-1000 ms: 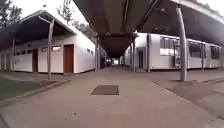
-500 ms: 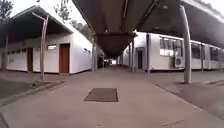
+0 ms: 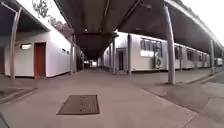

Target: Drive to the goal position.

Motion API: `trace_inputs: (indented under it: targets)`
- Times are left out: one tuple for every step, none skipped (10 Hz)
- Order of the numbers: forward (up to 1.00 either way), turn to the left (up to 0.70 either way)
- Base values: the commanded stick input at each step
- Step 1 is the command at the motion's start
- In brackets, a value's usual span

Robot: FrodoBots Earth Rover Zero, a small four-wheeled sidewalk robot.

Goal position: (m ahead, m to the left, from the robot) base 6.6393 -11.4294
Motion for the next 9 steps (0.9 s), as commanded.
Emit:
trace_inputs:
  targets:
    - [0.70,-0.35]
    - [0.70,-0.29]
    - [0.70,-0.12]
    - [0.70,0.00]
    - [0.70,0.00]
    - [0.70,0.00]
    - [0.70,0.00]
    - [0.70,0.00]
    - [0.70,0.00]
